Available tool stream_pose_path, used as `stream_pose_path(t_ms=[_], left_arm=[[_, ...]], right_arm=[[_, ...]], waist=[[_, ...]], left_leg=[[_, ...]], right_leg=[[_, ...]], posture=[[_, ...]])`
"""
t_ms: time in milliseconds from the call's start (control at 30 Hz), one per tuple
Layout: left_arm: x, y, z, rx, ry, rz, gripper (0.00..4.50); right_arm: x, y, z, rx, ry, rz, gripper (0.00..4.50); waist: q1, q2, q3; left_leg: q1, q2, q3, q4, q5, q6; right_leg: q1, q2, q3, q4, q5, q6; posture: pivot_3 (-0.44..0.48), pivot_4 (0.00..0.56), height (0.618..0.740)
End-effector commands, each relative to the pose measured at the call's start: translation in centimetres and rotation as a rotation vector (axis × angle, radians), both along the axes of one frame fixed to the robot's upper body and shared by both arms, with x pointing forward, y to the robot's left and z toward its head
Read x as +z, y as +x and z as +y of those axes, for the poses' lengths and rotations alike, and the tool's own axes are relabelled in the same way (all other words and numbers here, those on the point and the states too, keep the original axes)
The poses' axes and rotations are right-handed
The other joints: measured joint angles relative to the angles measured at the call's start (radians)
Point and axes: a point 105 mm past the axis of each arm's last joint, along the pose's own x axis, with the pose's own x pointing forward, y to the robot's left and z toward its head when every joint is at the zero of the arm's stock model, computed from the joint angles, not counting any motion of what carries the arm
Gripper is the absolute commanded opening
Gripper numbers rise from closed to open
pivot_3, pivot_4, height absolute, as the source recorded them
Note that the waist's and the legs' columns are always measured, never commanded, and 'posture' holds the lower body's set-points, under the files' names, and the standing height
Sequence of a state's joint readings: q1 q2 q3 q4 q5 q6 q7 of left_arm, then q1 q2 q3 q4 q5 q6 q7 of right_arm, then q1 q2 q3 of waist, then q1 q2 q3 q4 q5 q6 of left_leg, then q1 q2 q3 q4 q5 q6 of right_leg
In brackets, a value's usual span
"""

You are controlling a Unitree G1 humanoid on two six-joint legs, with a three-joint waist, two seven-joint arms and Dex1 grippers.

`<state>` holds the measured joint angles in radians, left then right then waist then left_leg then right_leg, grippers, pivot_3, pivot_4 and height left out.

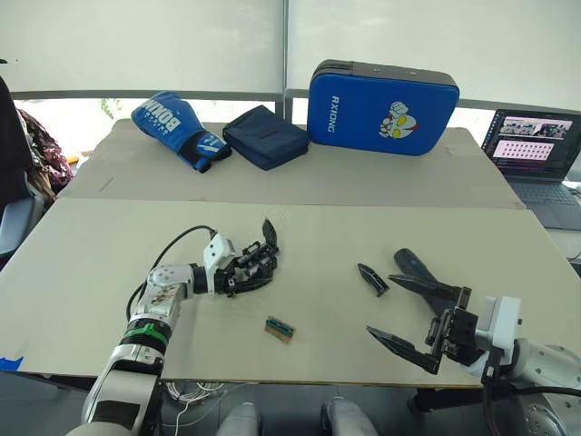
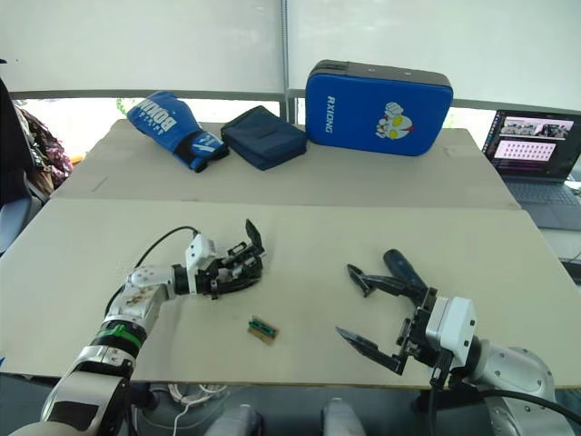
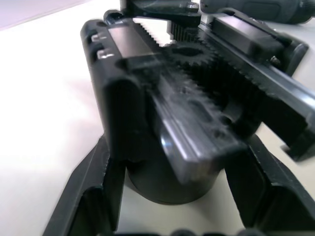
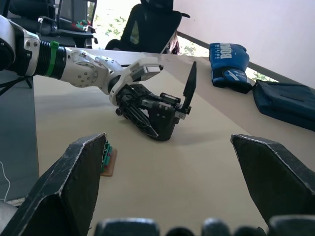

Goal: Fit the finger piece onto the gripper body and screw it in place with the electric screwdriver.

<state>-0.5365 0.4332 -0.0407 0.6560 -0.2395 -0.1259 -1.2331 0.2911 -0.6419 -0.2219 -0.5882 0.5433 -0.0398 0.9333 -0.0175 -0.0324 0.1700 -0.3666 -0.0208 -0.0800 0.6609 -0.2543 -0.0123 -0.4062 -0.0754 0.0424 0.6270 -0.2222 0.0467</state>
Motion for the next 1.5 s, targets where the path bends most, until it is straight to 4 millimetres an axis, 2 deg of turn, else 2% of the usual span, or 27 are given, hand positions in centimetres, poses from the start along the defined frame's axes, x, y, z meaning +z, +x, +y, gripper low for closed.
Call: stream_pose_path(t_ms=[33, 200, 300, 433, 667, 833, 967, 1000, 1233, 1400, 1500], left_arm=[[2.3, -0.4, -0.5, 0.06, -0.08, -0.089, 2.33], [4.2, -1.2, -2.6, 0.22, -0.137, -0.133, 2.33], [3.7, -0.9, -3.3, 0.367, -0.118, -0.103, 2.33], [3.0, -1.1, -3.9, 0.452, -0.135, -0.078, 2.33], [1.1, -1.2, -4.0, 0.458, -0.077, -0.056, 2.33], [0.7, -1.3, -4.2, 0.445, -0.08, -0.034, 2.33], [0.2, -1.8, -3.8, 0.402, -0.089, 0.005, 4.24], [0.2, -1.9, -3.5, 0.394, -0.087, 0.01, 4.46], [0.3, -1.3, -0.5, 0.269, -0.017, 0.035, 4.46], [0.9, -0.6, 0.6, 0.131, -0.02, 0.048, 4.46], [0.3, -0.3, 0.9, 0.043, 0.058, 0.072, 4.46]], right_arm=[[1.0, -0.4, 0.0, -0.003, -0.004, -0.068, 4.5], [0.9, -0.4, 0.0, 0.0, -0.002, -0.063, 4.5], [0.8, -0.4, 0.2, 0.012, 0.003, -0.055, 4.5], [0.8, -0.4, 0.4, 0.02, 0.005, -0.055, 4.5], [1.1, -0.3, 0.1, 0.021, -0.005, -0.062, 4.5], [1.2, -0.2, 0.2, 0.02, -0.005, -0.068, 4.5], [1.3, -0.2, 0.1, 0.017, -0.007, -0.07, 4.5], [1.3, -0.2, 0.1, 0.016, -0.007, -0.071, 4.5], [1.2, -0.3, 0.1, 0.013, -0.009, -0.066, 4.5], [1.2, -0.4, 0.2, 0.01, -0.009, -0.062, 4.5], [1.2, -0.6, 0.2, 0.009, -0.01, -0.057, 4.5]], waist=[[0.0, 0.0, 0.0], [0.012, 0.0, 0.0], [0.018, 0.0, 0.0], [0.014, 0.0, 0.0], [0.012, 0.0, 0.0], [0.013, 0.0, 0.0], [0.013, 0.0, 0.0], [0.012, 0.0, 0.0], [0.004, 0.001, 0.0], [0.007, 0.001, 0.0], [0.007, 0.001, 0.0]], left_leg=[[0.0, 0.0, 0.0, 0.0, 0.0, 0.0], [-0.001, 0.001, -0.001, 0.0, 0.0, 0.0], [-0.001, 0.0, 0.0, 0.001, 0.0, 0.0], [-0.001, 0.0, 0.0, 0.001, 0.0, 0.0], [-0.001, 0.0, 0.0, 0.001, 0.0, 0.0], [-0.001, 0.0, 0.0, 0.001, 0.0, 0.0], [-0.001, -0.001, 0.0, 0.001, 0.0, 0.0], [-0.001, -0.001, 0.0, 0.001, 0.0, 0.0], [0.0, 0.0, 0.0, 0.001, 0.0, 0.0], [0.0, 0.0, 0.0, 0.001, 0.0, 0.0], [0.0, -0.001, 0.0, 0.001, 0.0, 0.0]], right_leg=[[0.0, 0.0, 0.0, 0.0, 0.0, 0.0], [-0.001, -0.002, 0.001, 0.0, 0.0, 0.0], [-0.001, -0.002, 0.001, 0.0, 0.0, 0.001], [-0.001, 0.0, 0.001, 0.0, 0.0, 0.001], [0.0, 0.0, 0.0, -0.001, 0.0, 0.001], [0.0, 0.0, 0.0, -0.001, 0.0, 0.001], [0.0, 0.0, 0.0, -0.001, 0.0, 0.001], [0.0, 0.0, 0.0, -0.001, 0.0, 0.001], [0.0, 0.001, 0.0, 0.0, 0.0, 0.001], [0.0, 0.0, 0.0, 0.0, 0.0, 0.001], [0.0, 0.0, 0.0, 0.0, 0.0, 0.001]], posture=[[0.0, 0.15, 0.74], [0.0, 0.15, 0.74], [0.0, 0.15, 0.74], [0.0, 0.15, 0.74], [0.0, 0.15, 0.74], [0.0, 0.15, 0.74], [0.0, 0.15, 0.74], [0.0, 0.15, 0.74], [0.0, 0.15, 0.74], [0.0, 0.15, 0.74], [0.0, 0.15, 0.74]])
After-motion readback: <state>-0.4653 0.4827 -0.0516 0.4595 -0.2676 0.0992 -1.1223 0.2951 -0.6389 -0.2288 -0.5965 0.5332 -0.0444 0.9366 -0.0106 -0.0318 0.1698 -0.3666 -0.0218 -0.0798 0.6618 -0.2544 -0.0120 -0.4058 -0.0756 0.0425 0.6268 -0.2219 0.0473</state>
